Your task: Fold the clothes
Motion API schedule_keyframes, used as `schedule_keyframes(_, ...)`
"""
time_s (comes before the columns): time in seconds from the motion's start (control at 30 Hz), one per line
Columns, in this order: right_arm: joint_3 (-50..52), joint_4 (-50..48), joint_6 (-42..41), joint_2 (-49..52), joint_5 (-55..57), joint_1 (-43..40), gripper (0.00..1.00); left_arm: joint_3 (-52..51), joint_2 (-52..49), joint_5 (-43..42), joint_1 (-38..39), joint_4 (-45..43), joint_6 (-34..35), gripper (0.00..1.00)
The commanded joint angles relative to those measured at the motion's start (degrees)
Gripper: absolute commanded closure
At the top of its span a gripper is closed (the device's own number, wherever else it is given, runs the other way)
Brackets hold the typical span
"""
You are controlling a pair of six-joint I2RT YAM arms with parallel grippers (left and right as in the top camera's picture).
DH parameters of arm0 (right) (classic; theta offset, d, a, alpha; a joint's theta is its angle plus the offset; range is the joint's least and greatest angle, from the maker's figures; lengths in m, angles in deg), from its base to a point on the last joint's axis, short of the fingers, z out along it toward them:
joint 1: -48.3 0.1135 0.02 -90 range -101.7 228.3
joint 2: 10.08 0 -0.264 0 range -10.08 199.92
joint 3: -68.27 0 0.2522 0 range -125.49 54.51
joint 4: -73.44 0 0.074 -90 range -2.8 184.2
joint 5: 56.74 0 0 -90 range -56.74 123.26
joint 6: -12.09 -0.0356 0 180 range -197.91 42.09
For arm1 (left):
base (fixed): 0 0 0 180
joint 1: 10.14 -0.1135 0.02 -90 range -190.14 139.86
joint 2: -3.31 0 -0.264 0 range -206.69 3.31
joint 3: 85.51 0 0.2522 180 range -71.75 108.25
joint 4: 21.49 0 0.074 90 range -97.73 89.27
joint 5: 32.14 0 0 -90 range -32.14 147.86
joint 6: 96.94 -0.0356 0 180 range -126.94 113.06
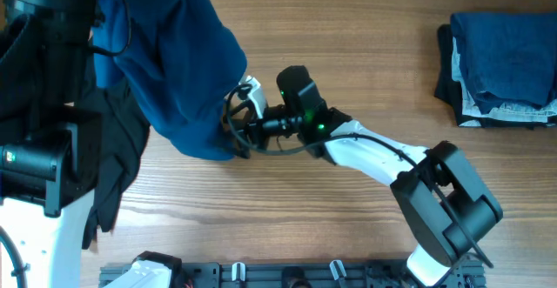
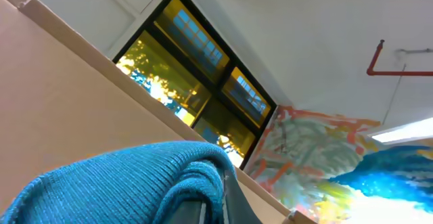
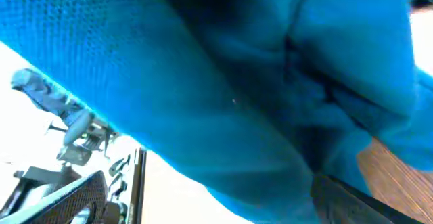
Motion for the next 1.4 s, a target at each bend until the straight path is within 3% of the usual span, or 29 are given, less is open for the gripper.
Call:
schedule_keyframes(0.0, -0.9, -1.9, -0.2, 1.2, 10.1, 3.1, 0.06, 1.1, 0.7, -0.5, -0.3, -1.4, 0.5, 0.96)
schedule_keyframes(0.07, -0.9, -3.9, -0.2, 1.2, 16.1, 4.0, 0.14, 1.1, 0.7, -0.5, -0.3, -1.4, 0.5, 0.96)
schedule_keyframes(0.13, -0.9, -6.9, -0.1, 1.6, 18.1, 4.3, 0.32, 1.1, 0.8, -0.5, -0.3, -1.4, 0.5, 0.96)
schedule_keyframes(0.17, -0.9, -8.0, -0.2, 1.9, 18.0, 4.3, 0.45, 1.1, 0.9, -0.5, -0.3, -1.4, 0.5, 0.96)
schedule_keyframes(0.2, -0.9, -8.0, -0.2, 2.0, 17.8, 4.3, 0.82, 1.1, 1.0, -0.5, -0.3, -0.9, 0.5, 0.96)
schedule_keyframes(0.23, -0.9, -7.4, -0.2, 2.0, 17.2, 4.2, 0.96, 1.1, 1.2, -0.5, -0.3, -0.2, 0.5, 0.96)
schedule_keyframes(0.37, -0.9, -6.6, -0.2, 0.5, 6.2, 0.1, 0.96, 1.1, 2.4, -0.2, -2.1, 6.8, 0.4, 0.96)
schedule_keyframes(0.57, -0.9, 8.0, 1.7, -7.1, -0.9, -16.0, 0.96, 1.1, 3.6, 1.5, -9.7, 25.7, -2.8, 0.96)
schedule_keyframes(0.8, -1.1, 28.5, 14.7, -19.3, 1.9, -30.4, 0.96, 1.1, 2.2, 1.5, -20.3, 43.1, -4.1, 0.96)
schedule_keyframes(1.07, -3.1, 49.1, 19.7, -27.5, 15.8, -33.8, 0.96, 1.1, -1.9, 5.7, -22.1, 66.1, -13.8, 0.96)
schedule_keyframes(1.1, -3.1, 50.3, 19.8, -27.4, 16.4, -33.8, 0.96, 1.1, -2.7, 6.0, -22.1, 68.4, -15.0, 0.94)
schedule_keyframes(1.13, -3.0, 52.1, 20.6, -27.1, 17.3, -33.8, 0.96, 1.1, -4.3, 6.2, -22.1, 72.1, -17.2, 0.8)
schedule_keyframes(1.23, -3.0, 54.4, 21.6, -26.9, 19.0, -33.8, 0.96, 1.1, -9.2, 7.5, -22.1, 78.4, -20.8, 0.58)
schedule_keyframes(1.37, -3.0, 54.3, 21.8, -26.9, 19.0, -33.8, 0.96, 1.1, -15.0, 6.7, -21.7, 79.8, -25.2, 0.47)
